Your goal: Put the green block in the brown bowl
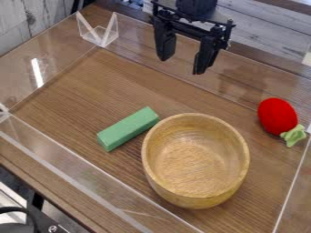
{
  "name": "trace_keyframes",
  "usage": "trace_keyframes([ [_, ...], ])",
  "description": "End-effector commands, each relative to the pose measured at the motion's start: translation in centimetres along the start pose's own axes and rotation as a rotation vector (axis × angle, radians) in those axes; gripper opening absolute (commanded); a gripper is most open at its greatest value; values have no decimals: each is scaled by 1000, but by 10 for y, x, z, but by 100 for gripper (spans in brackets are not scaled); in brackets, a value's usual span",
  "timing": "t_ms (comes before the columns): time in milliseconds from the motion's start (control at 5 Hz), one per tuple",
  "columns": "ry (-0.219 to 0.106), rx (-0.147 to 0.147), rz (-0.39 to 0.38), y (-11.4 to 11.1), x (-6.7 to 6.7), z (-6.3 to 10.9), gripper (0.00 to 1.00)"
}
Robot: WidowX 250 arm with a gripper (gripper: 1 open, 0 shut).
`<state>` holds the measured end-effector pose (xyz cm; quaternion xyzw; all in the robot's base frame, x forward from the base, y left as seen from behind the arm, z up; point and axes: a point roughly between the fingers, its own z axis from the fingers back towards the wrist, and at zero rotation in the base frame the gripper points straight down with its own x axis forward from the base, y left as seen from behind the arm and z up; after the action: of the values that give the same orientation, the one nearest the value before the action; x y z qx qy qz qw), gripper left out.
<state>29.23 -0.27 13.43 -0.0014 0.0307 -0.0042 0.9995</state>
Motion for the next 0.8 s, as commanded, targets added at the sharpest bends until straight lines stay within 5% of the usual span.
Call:
trace_keyframes([
  [0,32,-1,-9,8,-2,-18,100],
  [200,27,4,-56,29,-22,-38,100],
  [600,-59,17,-186,52,-68,-39,100],
])
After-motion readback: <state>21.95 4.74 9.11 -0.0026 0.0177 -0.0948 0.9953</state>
